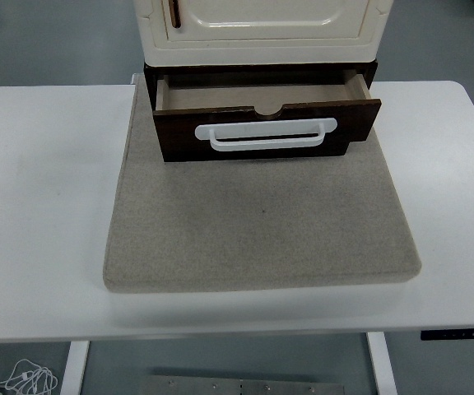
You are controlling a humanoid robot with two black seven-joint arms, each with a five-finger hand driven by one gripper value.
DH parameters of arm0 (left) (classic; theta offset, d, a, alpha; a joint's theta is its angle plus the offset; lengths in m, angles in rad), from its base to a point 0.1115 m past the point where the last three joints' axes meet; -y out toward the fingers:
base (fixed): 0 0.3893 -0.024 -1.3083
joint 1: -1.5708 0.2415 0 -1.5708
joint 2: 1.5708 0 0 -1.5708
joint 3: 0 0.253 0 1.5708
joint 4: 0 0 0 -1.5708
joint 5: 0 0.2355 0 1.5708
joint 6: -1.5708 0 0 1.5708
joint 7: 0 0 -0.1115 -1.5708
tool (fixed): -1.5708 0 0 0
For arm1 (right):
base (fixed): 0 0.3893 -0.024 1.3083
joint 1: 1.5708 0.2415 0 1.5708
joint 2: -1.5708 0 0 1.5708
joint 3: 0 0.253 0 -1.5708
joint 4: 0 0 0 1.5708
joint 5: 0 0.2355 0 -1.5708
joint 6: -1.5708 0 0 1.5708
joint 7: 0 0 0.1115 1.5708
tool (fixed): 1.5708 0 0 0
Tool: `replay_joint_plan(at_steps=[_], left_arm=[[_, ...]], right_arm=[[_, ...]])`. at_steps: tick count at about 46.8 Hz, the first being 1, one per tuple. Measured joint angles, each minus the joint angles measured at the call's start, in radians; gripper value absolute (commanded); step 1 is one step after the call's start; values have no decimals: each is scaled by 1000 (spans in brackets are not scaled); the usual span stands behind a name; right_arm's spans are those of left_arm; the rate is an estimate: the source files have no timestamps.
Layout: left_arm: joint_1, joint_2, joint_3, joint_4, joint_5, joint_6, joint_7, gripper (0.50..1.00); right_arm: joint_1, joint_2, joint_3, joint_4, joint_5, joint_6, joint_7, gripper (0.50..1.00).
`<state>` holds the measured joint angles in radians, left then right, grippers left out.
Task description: Open the drawer under the combination cabinet
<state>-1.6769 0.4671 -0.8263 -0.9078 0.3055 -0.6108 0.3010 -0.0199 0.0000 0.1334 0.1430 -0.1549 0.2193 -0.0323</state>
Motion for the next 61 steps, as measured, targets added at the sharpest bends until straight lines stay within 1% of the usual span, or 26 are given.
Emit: replay_joint_plan(at_steps=[3,6,9,13,16,18,21,23,26,33,37,43,47,54,61], left_arm=[[-4,9,-37,31,0,0,-35,1000],[-5,26,-79,60,-1,0,-60,1000],[-5,37,-109,90,-1,24,-85,1000],[-5,54,-118,130,-1,96,-135,1000],[-7,68,-118,164,-1,166,-181,1000],[-7,76,-117,191,-4,210,-203,1000],[-7,87,-110,239,-11,257,-221,1000],[-6,90,-109,273,-13,278,-223,1000],[1,91,-108,329,-14,294,-226,1000],[30,86,-99,475,-16,295,-225,1000],[65,82,-99,523,-16,294,-224,1000],[128,75,-102,546,-23,300,-223,1000],[189,62,-103,549,-70,307,-218,1000],[275,55,-101,551,-166,348,-208,1000],[357,22,-103,565,-208,353,-206,1000]], right_arm=[[0,0,0,0,0,0,0,926],[0,0,0,0,0,0,0,926],[0,0,0,0,0,0,0,926],[0,0,0,0,0,0,0,926],[0,0,0,0,0,0,0,926],[0,0,0,0,0,0,0,926],[0,0,0,0,0,0,0,926],[0,0,0,0,0,0,0,926],[0,0,0,0,0,0,0,926],[0,0,0,0,0,0,0,926],[0,0,0,0,0,0,0,926],[0,0,0,0,0,0,0,926],[0,0,0,1,0,0,0,926],[0,0,-2,3,0,0,0,926],[0,0,-2,3,0,1,0,926]])
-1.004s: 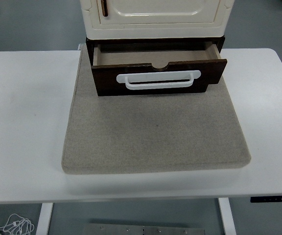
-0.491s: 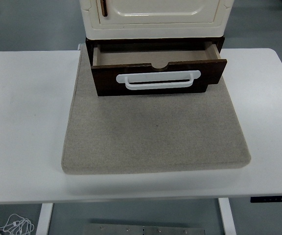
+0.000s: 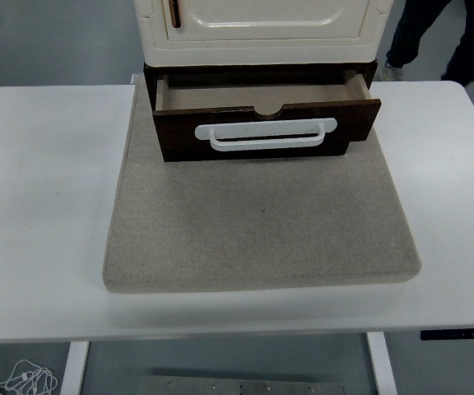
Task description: Open the drawer under the combination cabinet
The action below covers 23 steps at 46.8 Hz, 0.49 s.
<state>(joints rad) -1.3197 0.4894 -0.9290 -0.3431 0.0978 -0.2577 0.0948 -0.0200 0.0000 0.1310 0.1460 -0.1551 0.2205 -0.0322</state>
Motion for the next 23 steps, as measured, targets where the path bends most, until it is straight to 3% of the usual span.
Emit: replay_joint_plan(at_steps=[10,23], left_arm=[[66,-92,0,99,-90,0,2,1000],[150,-182,-3,121,-193,0,-1,1000]], right_arm=[[0,0,2,-2,0,-1,0,926],[0,0,1,-2,0,-1,0,926]])
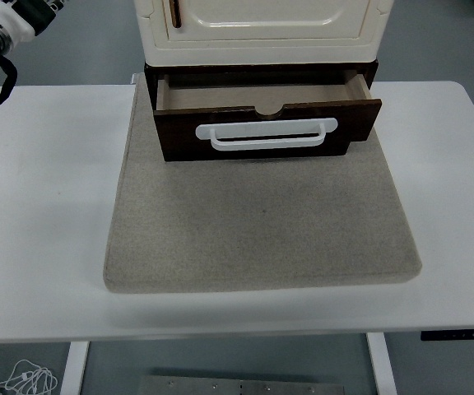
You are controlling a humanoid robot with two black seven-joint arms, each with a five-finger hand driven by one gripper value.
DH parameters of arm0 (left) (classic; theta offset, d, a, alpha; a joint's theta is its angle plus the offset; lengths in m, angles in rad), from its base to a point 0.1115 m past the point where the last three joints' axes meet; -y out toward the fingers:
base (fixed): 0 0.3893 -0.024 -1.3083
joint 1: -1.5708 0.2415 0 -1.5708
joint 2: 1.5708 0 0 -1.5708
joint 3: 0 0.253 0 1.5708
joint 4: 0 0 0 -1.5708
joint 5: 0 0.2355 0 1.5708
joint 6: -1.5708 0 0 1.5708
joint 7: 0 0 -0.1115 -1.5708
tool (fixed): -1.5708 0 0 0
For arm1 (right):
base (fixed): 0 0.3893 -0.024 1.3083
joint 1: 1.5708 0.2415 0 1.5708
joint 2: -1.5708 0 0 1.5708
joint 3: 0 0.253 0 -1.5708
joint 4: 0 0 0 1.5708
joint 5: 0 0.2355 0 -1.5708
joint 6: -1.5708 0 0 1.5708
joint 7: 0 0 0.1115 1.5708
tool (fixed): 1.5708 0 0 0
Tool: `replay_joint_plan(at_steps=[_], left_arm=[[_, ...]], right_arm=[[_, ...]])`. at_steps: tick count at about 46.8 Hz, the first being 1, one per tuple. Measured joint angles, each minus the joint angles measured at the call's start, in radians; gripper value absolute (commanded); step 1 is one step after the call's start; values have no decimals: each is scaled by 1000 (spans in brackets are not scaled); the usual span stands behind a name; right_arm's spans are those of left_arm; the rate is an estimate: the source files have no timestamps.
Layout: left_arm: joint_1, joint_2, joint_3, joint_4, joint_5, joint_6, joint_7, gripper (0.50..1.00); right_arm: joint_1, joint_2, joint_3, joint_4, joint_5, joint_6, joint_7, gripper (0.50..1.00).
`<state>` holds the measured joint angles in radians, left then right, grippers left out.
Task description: Open the drawer under the combination cabinet
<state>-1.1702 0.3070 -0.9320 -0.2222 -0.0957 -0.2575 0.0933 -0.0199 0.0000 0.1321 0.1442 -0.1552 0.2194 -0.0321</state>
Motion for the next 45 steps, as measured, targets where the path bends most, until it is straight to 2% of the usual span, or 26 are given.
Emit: replay_joint_plan(at_steps=[6,20,28,45], left_arm=[[32,-37,-2,1,-6,0,-12,1000],[94,-72,-7,1,-45,0,-35,1000],[103,-79,-7,1,-48,-11,-62,1000],[110,-146,-7,-2,-47,-20,-103,1000]], right_arm=[[-3,0,0,0,0,0,1,926],[-5,0,0,1,0,5,1,926],[-5,0,0,1,0,9,2,926],[-9,0,1,0,0,7,1,926]])
